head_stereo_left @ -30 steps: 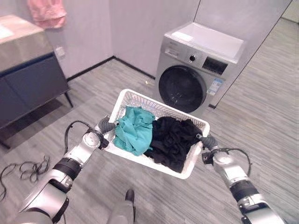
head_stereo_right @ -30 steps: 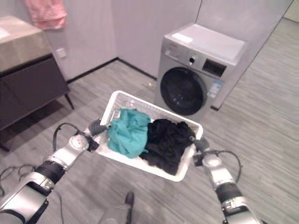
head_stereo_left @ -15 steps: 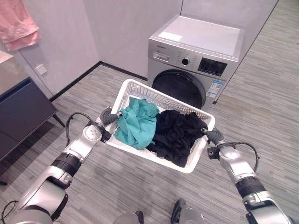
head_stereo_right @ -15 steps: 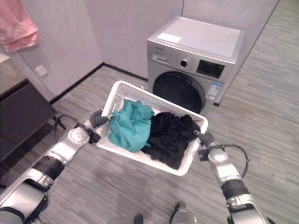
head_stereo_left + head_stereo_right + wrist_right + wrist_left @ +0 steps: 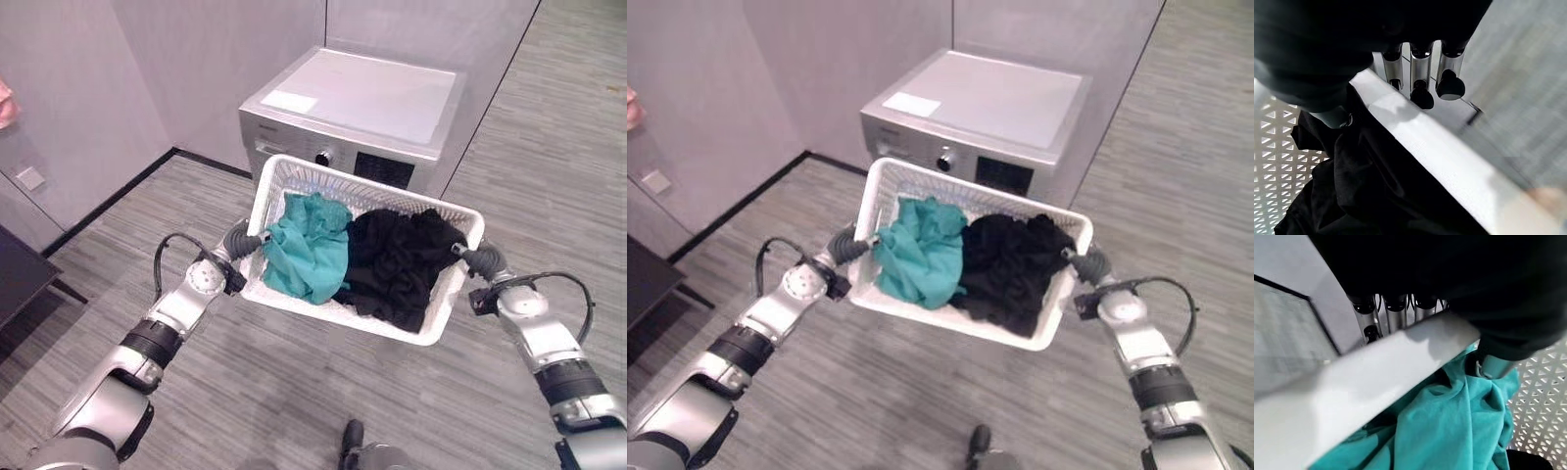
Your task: Grab the laundry basket,head to the washer,open it,put in the laundry and shut it.
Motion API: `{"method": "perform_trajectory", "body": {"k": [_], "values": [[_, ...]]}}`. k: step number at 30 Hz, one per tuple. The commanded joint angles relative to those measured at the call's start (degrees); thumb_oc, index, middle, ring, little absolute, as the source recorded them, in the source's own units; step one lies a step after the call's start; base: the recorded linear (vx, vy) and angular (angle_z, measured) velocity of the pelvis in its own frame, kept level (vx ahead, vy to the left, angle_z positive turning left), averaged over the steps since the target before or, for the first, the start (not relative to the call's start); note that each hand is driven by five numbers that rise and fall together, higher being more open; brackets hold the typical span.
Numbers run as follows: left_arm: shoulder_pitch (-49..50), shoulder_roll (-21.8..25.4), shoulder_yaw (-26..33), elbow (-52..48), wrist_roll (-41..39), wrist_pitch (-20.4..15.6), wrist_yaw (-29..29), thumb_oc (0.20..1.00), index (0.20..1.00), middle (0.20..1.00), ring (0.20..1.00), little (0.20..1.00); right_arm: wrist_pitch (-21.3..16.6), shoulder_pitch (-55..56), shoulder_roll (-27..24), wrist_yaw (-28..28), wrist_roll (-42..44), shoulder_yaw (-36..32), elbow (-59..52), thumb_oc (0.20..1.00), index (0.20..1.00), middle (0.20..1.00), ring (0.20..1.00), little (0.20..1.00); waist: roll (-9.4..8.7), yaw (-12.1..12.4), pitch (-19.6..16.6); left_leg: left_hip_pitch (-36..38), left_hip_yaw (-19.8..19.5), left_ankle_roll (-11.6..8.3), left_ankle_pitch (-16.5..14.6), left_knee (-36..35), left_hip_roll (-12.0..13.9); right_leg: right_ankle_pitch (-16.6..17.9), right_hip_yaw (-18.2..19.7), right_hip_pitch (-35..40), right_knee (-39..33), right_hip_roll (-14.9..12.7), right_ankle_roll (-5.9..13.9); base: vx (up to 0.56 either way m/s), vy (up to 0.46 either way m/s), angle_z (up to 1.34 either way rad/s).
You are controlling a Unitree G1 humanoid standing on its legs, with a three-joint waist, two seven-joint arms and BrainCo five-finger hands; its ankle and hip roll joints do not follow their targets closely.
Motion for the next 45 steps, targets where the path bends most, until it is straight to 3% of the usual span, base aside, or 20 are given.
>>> {"method": "perform_trajectory", "body": {"k": [1, 3, 6, 7, 9, 11, 15, 22, 25, 27, 28, 29, 30, 31, 32, 35, 38, 40, 42, 45], "values": [[-8.2, 6.6, 3.9, -0.1, -1.5, -2.5, 4.2, 0.200, 0.200, 0.200, 0.200, 0.200, -4.7, -2.1, -4.6, -2.2, 2.4, -4.6, -3.1, 0.200, 0.200, 0.200, 0.200, 0.200, -2.95, 1.4, -1.7, -2.8, 0.9, 2.26, 1.1, 7.7, 0.4, -5.1, 4.8, 6.6, -2.9, -0.1, 5.68, 0.06, -0.190, -0.07], [-8.9, 5.8, 4.2, -0.7, -1.8, -2.4, 4.7, 0.200, 0.200, 0.200, 0.200, 0.200, -4.7, -1.9, -4.9, -2.3, 2.2, -4.8, -4.6, 0.200, 0.200, 0.200, 0.200, 0.200, -3.16, 1.2, -1.2, -4.8, 2.4, 2.06, 2.5, 7.4, 2.8, -6.0, 4.2, 8.2, -3.5, 1.1, 4.71, 0.08, -0.156, -0.09], [-10.9, 4.3, 4.5, -2.7, -1.7, -2.7, 4.8, 0.200, 0.200, 0.200, 0.200, 0.200, -5.0, -0.4, -5.2, -1.5, 0.7, -6.6, -11.6, 0.200, 0.200, 0.200, 0.200, 0.200, -3.57, 1.2, -0.8, -6.8, 4.5, 1.73, -0.3, -5.1, 1.4, -6.3, 2.9, 9.8, -5.0, 0.5, 5.50, 0.10, -0.038, 0.24], [-10.9, 4.3, 4.5, -2.7, -1.7, -2.7, 4.8, 0.200, 0.200, 0.200, 0.200, 0.200, -4.9, -0.3, -5.2, -1.5, 0.7, -6.7, -11.7, 0.200, 0.200, 0.200, 0.200, 0.200, -3.78, 1.2, -0.7, -6.5, 4.7, 1.77, 0.0, -5.6, 1.2, -6.3, 2.9, 9.9, -5.0, 0.2, 5.54, 0.08, 0.040, 0.17], [-12.3, 4.1, 4.3, -3.1, -1.5, -3.4, 5.3, 0.200, 0.200, 0.200, 0.200, 0.200, -5.9, -0.5, -5.3, -2.0, 0.1, -7.3, -13.2, 0.200, 0.200, 0.200, 0.200, 0.200, -3.91, 1.8, -0.8, -7.1, 4.2, 1.05, -0.4, -18.4, -1.4, -6.5, 2.5, 10.7, -5.6, -0.6, 6.47, 0.10, 0.058, 0.00], [-14.2, 5.3, 3.8, -3.5, -1.0, -4.1, 5.7, 0.200, 0.200, 0.200, 0.200, 0.200, -6.8, -1.9, -5.0, -2.6, -0.3, -6.9, -13.2, 0.200, 0.200, 0.200, 0.200, 0.200, -2.67, 3.4, -1.1, -7.8, -0.3, 0.08, 3.4, -31.6, -5.2, -7.0, 2.6, 12.0, -5.9, 0.0, 7.10, 0.19, 0.092, 0.14], [-19.1, 6.2, 0.9, -1.1, -1.1, -4.5, 6.4, 0.200, 0.200, 0.200, 0.200, 0.200, -7.0, -5.2, -3.9, -3.8, -0.3, -4.1, -10.3, 0.200, 0.200, 0.200, 0.200, 0.200, -1.69, 4.3, -0.9, -9.2, -3.6, -0.57, 5.6, -39.6, -8.4, -8.7, 3.0, 13.6, -5.2, 0.9, 7.12, 0.17, 0.056, -0.03], [-30.9, 7.5, -7.2, 5.6, -1.8, -5.5, 7.4, 0.200, 0.200, 0.200, 0.200, 0.200, -7.2, -16.3, -3.2, -5.7, 2.0, 3.6, 0.7, 0.200, 0.200, 0.200, 0.200, 0.200, -1.05, 5.7, -2.9, -8.2, -3.7, -0.03, 5.9, -36.5, -8.9, -10.8, 5.0, 15.8, -5.1, 0.3, 8.29, 0.22, 0.125, -0.35], [-36.0, 8.4, -10.9, 9.9, -3.9, -5.7, 7.3, 0.200, 0.200, 0.200, 0.200, 0.200, -6.3, -21.9, -3.3, -5.7, 3.1, 7.2, 8.3, 0.200, 0.200, 0.200, 0.200, 0.200, -1.29, 6.5, -4.4, -8.0, -2.6, 0.83, 3.3, -32.0, -10.4, -11.5, 6.3, 16.7, -3.1, -1.6, 9.43, 0.30, 0.199, -0.24], [-40.9, 8.1, -15.1, 14.8, -5.2, -5.3, 6.9, 0.200, 0.200, 0.200, 0.200, 0.200, -4.6, -29.3, -5.0, -4.5, 1.7, 12.2, 16.9, 0.200, 0.200, 0.200, 0.200, 0.200, -1.41, 7.0, -5.5, -5.4, -0.8, 3.44, 0.3, -30.7, -12.4, -11.4, 7.2, 14.7, 6.9, -3.8, 11.25, 0.40, 0.297, -0.16], [-40.9, 8.1, -15.1, 14.8, -5.2, -5.3, 6.9, 0.200, 0.200, 0.200, 0.200, 0.200, -4.7, -29.5, -5.0, -4.5, 1.7, 12.2, 17.0, 0.200, 0.200, 0.200, 0.200, 0.200, -1.43, 7.0, -5.5, -5.4, -0.7, 3.46, 0.3, -30.7, -12.4, -11.6, 7.3, 14.6, 7.1, -3.8, 11.26, 0.19, 0.186, -0.06], [-43.1, 7.5, -16.8, 16.7, -5.9, -5.0, 6.3, 0.200, 0.200, 0.200, 0.200, 0.200, -3.8, -32.2, -5.4, -4.0, 1.4, 14.3, 20.0, 0.200, 0.200, 0.200, 0.200, 0.200, -1.37, 7.1, -5.6, -4.1, -0.3, 4.66, -0.8, -30.6, -13.3, -9.6, 7.7, 12.4, 12.7, -4.9, 12.58, 0.25, 0.277, -0.24], [-44.8, 7.3, -18.3, 18.2, -5.9, -4.1, 5.8, 0.200, 0.200, 0.200, 0.200, 0.200, -2.5, -35.2, -5.6, -2.8, 1.0, 15.9, 23.2, 0.200, 0.200, 0.200, 0.200, 0.200, -0.34, 6.2, -5.1, -1.5, 0.0, 6.67, -2.2, -30.7, -14.0, -4.4, 8.3, 7.7, 24.1, -6.6, 13.99, 0.24, 0.280, -0.28], [-44.9, 7.3, -18.3, 18.4, -6.0, -4.1, 5.7, 0.200, 0.200, 0.200, 0.200, 0.200, -2.6, -35.5, -5.6, -2.7, 1.0, 16.1, 23.4, 0.200, 0.200, 0.200, 0.200, 0.200, -0.39, 6.2, -5.0, -1.5, 0.2, 6.76, -2.2, -30.7, -14.1, -4.6, 8.5, 7.2, 24.9, -6.8, 14.08, 0.21, 0.347, -0.29], [-45.2, 7.4, -19.4, 19.9, -6.1, -3.2, 4.6, 0.200, 0.200, 0.200, 0.200, 0.200, -1.9, -37.4, -5.7, -1.6, 0.7, 17.2, 25.6, 0.200, 0.200, 0.200, 0.200, 0.200, 1.32, 5.0, -3.9, 0.8, 1.0, 8.22, -3.4, -30.8, -14.1, -1.6, 8.2, 3.1, 34.5, -8.2, 14.38, 0.06, 0.175, -0.02], [-43.9, 8.1, -19.4, 20.9, -6.1, -2.3, 3.2, 0.200, 0.200, 0.200, 0.200, 0.200, -1.4, -37.4, -6.2, -0.4, 0.4, 17.4, 27.1, 0.200, 0.200, 0.200, 0.200, 0.200, 2.49, 4.2, -3.4, 2.9, 1.4, 8.99, -4.1, -31.4, -14.7, -1.4, 5.6, 0.2, 39.4, -11.2, 14.28, 0.16, 0.180, 0.06], [-42.1, 7.9, -19.3, 21.1, -6.4, -1.3, 1.6, 0.200, 0.200, 0.200, 0.200, 0.200, -0.6, -36.7, -7.1, 1.5, 0.4, 17.8, 28.4, 0.200, 0.200, 0.200, 0.200, 0.200, 2.69, 3.5, -3.6, 4.9, 1.1, 9.00, -4.9, -32.6, -15.3, -3.3, 2.9, -0.7, 33.6, -12.6, 13.35, 0.21, 0.036, -0.07], [-39.5, 8.3, -19.2, 20.6, -5.6, -0.8, -0.2, 0.200, 0.200, 0.200, 0.200, 0.200, 0.3, -35.7, -8.4, 3.6, -0.3, 18.5, 30.8, 0.200, 0.200, 0.200, 0.200, 0.200, 2.77, 3.5, -3.8, 6.0, 0.8, 8.01, -5.6, -33.6, -14.8, -5.5, 2.1, -1.2, 21.7, -12.6, 12.87, 0.23, -0.094, 0.11], [-38.6, 8.5, -19.2, 20.3, -5.1, -0.6, -0.6, 0.200, 0.200, 0.200, 0.200, 0.200, 0.7, -35.4, -8.8, 4.5, -0.4, 18.6, 31.6, 0.200, 0.200, 0.200, 0.200, 0.200, 2.82, 3.5, -4.0, 6.4, 0.8, 7.54, -5.8, -34.0, -14.5, -5.1, 2.0, -0.8, 16.2, -12.2, 12.88, 0.16, -0.109, -0.07], [-37.0, 8.7, -19.4, 20.6, -3.8, -0.2, -1.9, 0.200, 0.200, 0.200, 0.200, 0.200, 1.7, -35.1, -9.3, 6.4, -1.0, 19.4, 34.5, 0.200, 0.200, 0.200, 0.200, 0.200, 2.37, 3.7, -4.1, 8.1, 1.3, 6.52, -6.5, -35.1, -13.7, -1.2, 1.2, -1.1, 6.8, -12.2, 14.07, 0.22, -0.169, -0.04]]}}
